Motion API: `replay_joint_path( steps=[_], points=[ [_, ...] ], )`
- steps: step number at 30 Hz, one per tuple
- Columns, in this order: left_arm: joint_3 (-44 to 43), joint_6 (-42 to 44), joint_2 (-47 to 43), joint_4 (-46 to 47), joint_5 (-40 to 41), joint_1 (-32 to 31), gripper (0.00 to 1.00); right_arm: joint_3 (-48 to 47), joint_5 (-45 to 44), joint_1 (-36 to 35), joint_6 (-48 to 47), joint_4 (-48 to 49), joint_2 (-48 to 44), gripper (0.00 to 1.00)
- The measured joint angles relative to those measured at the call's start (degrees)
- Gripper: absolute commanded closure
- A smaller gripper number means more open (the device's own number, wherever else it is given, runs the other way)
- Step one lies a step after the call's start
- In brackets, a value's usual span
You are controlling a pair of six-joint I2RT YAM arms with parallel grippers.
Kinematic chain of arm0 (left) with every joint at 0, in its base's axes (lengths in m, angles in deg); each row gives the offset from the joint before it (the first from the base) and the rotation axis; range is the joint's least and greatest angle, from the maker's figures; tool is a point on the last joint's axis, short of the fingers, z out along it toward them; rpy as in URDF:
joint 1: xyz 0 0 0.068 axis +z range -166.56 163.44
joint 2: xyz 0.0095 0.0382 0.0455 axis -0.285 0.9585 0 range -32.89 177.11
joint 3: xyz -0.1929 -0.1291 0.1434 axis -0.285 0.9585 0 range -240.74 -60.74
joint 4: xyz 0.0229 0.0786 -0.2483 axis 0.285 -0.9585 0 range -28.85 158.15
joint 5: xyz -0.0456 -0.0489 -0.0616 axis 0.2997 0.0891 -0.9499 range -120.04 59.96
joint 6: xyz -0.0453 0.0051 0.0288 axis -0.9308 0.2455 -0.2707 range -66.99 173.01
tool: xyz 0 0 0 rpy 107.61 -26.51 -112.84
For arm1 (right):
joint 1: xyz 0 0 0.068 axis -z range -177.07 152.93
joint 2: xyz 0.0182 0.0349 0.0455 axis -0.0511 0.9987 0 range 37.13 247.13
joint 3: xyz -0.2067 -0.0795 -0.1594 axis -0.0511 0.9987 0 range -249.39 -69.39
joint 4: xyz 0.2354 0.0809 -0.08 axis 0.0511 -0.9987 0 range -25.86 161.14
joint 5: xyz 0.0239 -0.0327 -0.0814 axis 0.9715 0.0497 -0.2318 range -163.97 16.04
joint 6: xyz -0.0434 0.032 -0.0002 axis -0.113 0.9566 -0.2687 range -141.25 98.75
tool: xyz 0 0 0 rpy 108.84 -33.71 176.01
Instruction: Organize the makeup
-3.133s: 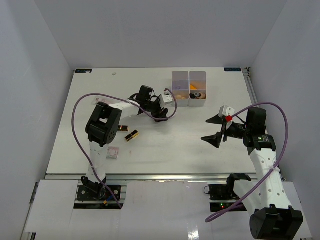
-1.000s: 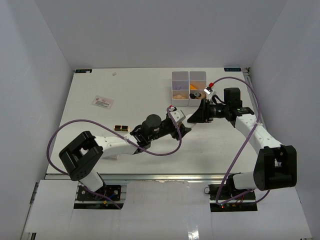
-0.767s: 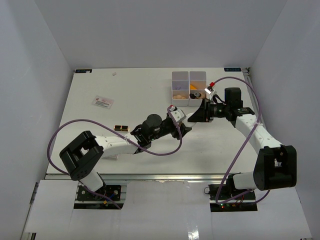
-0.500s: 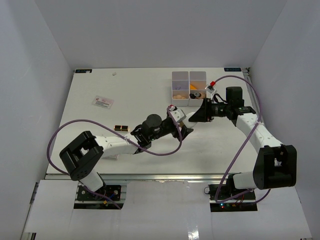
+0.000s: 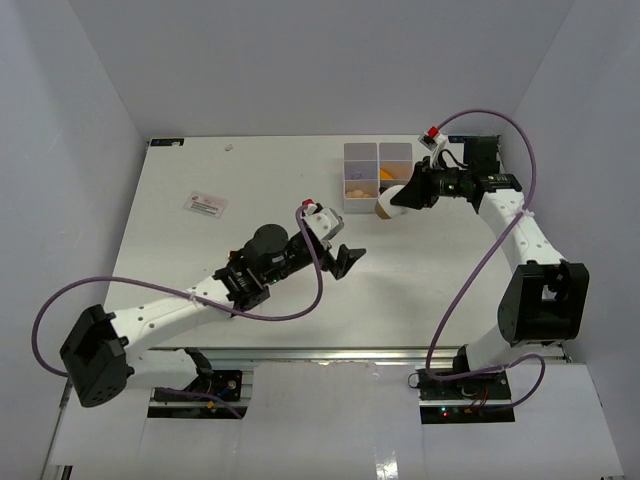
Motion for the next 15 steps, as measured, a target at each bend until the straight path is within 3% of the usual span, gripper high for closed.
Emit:
replay_joint_path(
  steps=[9, 15],
  points=[
    [5.2, 0.7, -16.2, -16.4, 8.1, 1.6, 0.02, -11.3, -11.9, 0.0, -7.3, 0.4, 7.4, 0.92],
    [6.4, 0.6, -21.7, -22.5, 10.2, 1.6, 0.02, -12.8, -19.3, 0.0, -8.6, 3.3, 11.2, 0.92]
  ],
)
